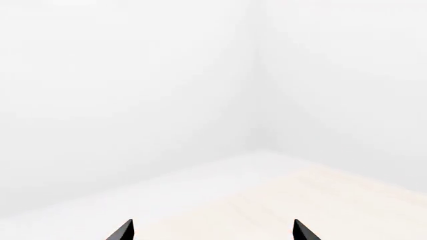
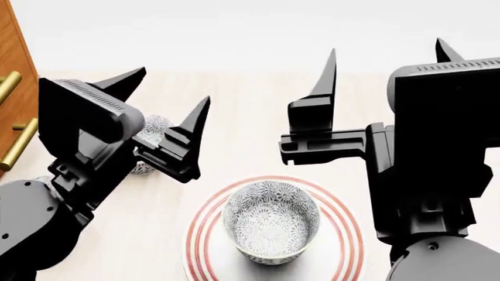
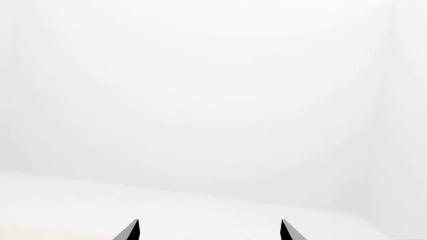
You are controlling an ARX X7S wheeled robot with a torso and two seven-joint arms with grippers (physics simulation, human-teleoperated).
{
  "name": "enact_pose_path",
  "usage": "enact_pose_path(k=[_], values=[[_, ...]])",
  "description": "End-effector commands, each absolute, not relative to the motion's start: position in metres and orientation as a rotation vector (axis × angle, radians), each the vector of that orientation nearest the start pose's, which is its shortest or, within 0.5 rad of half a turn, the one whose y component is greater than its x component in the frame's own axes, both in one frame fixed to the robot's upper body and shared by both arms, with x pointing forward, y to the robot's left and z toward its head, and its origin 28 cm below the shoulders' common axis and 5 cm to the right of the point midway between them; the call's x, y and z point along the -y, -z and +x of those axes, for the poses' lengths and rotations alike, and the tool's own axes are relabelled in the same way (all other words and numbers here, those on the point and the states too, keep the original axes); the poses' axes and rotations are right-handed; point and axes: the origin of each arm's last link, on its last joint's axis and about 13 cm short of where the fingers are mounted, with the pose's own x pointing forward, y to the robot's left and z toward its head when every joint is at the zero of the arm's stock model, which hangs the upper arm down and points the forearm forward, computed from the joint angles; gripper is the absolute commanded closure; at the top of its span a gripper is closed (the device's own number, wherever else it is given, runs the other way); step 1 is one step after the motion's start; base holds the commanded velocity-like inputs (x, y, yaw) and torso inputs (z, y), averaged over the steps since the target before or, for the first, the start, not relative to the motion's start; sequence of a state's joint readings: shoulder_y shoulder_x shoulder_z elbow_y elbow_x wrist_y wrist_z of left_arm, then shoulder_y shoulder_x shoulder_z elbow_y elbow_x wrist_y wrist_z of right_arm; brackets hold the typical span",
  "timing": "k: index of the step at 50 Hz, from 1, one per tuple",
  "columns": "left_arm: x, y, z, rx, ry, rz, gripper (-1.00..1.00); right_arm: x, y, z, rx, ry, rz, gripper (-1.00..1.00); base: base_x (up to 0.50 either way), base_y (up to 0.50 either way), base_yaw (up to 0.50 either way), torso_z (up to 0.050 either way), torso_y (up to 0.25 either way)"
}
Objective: Put the bowl at the front on the plate.
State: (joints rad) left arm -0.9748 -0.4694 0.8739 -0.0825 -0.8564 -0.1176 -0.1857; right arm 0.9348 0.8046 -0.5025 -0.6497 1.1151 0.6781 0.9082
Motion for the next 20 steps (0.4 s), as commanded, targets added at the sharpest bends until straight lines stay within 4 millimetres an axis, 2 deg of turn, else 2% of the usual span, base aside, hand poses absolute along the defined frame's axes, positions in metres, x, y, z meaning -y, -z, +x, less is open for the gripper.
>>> enact_pose_path(k=[1, 20], values=[[-0.179, -0.194, 0.318, 0.284, 0.499, -0.009, -1.0, 0.118, -0.249, 0.232, 0.275, 0.019, -0.149, -1.0, 0.0, 0.0, 0.0, 0.0, 0.0], [-0.178, -0.2, 0.286, 0.372, 0.542, 0.002, -1.0, 0.12, -0.23, 0.228, 0.249, 0.023, -0.12, -1.0, 0.0, 0.0, 0.0, 0.0, 0.0]])
